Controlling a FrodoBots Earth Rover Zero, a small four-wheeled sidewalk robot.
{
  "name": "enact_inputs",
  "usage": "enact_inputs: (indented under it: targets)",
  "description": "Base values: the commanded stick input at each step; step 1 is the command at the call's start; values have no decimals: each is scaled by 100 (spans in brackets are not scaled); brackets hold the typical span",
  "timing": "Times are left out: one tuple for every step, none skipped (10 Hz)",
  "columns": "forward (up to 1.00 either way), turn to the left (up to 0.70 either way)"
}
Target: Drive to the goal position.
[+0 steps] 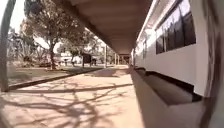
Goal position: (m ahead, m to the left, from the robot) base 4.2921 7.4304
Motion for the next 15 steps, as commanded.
enact_inputs:
  targets:
    - [70,0]
    - [70,0]
    - [70,0]
    - [70,0]
    - [70,0]
    - [70,0]
    - [70,0]
    - [70,0]
    - [70,0]
    - [70,0]
    - [70,0]
    - [70,0]
    - [70,0]
    - [70,0]
    - [70,0]
